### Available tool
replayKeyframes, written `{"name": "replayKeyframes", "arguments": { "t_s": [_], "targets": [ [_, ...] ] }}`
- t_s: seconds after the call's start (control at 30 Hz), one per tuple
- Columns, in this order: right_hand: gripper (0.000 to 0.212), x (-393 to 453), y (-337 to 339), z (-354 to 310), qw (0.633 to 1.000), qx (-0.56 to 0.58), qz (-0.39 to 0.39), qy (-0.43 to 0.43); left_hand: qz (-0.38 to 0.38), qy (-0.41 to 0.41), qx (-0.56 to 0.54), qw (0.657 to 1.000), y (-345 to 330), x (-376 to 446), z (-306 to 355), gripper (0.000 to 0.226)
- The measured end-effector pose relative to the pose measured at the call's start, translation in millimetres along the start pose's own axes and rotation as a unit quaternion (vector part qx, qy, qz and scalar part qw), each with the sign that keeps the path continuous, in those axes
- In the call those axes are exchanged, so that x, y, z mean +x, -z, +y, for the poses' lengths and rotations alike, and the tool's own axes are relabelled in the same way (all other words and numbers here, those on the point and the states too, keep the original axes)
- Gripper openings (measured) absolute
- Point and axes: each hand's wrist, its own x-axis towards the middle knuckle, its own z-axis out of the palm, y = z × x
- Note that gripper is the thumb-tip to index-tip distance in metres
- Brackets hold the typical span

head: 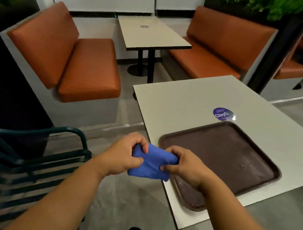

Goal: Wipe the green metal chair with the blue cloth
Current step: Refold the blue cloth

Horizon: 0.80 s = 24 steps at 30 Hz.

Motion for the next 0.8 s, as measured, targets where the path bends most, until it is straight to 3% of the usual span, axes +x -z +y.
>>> {"name": "replayKeyframes", "arguments": {
  "t_s": [0.1,0.17,0.27,0.37,0.53,0.67,0.8],
  "targets": [
    [0.017,-13,29,37,0.989,0.146,0.029,-0.009,-0.003,0.001,-0.032,0.999,-43,30,2,0.025],
    [0.017,-18,41,57,0.98,0.186,0.059,-0.035,-0.003,0.01,-0.034,0.999,-71,44,-2,0.027],
    [0.035,-17,58,88,0.978,0.131,0.132,-0.09,-0.012,0.046,-0.038,0.998,-115,62,-14,0.025],
    [0.046,-9,75,101,0.967,0.052,0.195,-0.158,-0.041,0.152,-0.119,0.98,-149,69,-22,0.027],
    [0.024,12,94,111,0.964,-0.118,0.133,-0.197,-0.133,0.271,-0.215,0.929,-177,68,-30,0.034],
    [0.021,28,90,115,0.952,-0.194,0.083,-0.221,-0.093,0.289,-0.182,0.935,-177,75,-37,0.031],
    [0.017,31,84,124,0.954,-0.149,0.089,-0.243,-0.07,0.28,-0.138,0.947,-168,88,-41,0.033]
  ]
}}
